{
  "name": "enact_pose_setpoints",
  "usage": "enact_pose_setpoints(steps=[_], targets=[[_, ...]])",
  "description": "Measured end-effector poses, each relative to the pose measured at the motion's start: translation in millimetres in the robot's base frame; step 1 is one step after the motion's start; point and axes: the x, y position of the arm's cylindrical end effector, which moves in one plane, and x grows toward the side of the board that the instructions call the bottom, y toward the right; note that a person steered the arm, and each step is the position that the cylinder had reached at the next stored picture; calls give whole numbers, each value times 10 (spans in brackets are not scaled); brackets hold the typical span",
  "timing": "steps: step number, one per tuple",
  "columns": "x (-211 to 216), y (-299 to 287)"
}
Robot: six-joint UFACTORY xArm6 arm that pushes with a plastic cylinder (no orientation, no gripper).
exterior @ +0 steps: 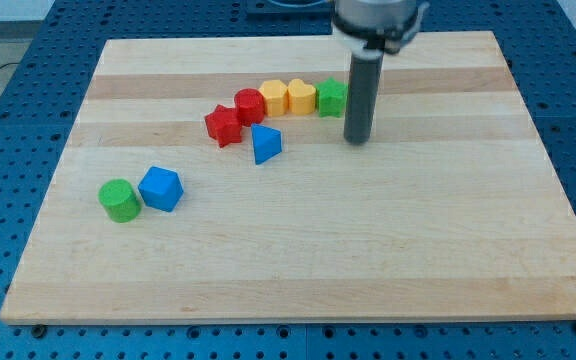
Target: Place green circle below to the blue cube
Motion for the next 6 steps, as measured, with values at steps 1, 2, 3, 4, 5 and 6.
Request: enact_pose_setpoints(steps=[1, 2, 3, 4, 5, 6], targets=[[731, -590], [1258, -1517], [1318, -2487], [1127, -3362], [974, -3632], [626, -3582]])
